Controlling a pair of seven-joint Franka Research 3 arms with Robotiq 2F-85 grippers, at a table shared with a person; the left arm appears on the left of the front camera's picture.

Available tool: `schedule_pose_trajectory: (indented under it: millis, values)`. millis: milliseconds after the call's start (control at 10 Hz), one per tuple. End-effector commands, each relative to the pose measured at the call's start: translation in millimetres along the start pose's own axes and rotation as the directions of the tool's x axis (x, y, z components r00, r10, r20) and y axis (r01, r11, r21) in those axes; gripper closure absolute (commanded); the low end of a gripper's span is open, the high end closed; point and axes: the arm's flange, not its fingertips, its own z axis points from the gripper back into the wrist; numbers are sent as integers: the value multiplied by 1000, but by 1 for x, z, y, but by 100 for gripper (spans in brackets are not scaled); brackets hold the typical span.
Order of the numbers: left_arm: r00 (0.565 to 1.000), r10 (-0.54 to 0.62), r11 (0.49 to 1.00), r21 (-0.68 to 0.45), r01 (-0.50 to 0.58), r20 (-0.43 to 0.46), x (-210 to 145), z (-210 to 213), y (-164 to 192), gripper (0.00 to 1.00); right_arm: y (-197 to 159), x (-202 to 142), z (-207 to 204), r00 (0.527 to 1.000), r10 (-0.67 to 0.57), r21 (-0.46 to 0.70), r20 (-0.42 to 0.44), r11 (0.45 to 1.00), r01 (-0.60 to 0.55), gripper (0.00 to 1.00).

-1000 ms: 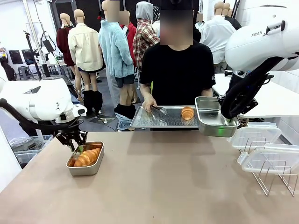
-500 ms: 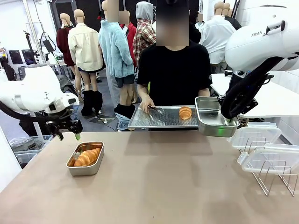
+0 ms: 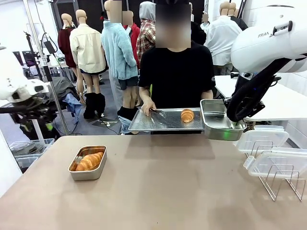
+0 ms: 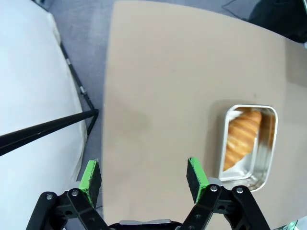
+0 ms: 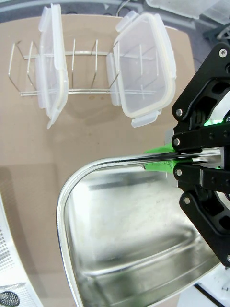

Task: Place the bread in airtight containers.
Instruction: Once an object is inside an Airtight Container , place the container in the center of the table.

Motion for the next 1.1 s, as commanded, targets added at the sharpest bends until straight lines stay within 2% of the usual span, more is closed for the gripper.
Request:
schedule_pose_trajectory:
  millis: [0, 300, 400, 1000]
  values:
    - [1000, 24, 999, 28, -24, -6, -1, 5, 23, 8, 0, 0, 0, 1000, 1, 8, 14, 1000, -1, 100]
    - [999, 35, 999, -32, -35, -1, -7, -1, 51, 8, 0, 0, 0, 1000, 1, 8, 14, 1000, -1, 100]
    - [999, 50, 999, 20, -50, -2, -5, 3, 44, 8, 0, 0, 0, 1000, 1, 8, 14, 1000, -1, 100]
    - [999, 50, 999, 20, -50, -2, -5, 3, 44, 8, 0, 0, 0, 1000, 1, 8, 14, 1000, -1, 100]
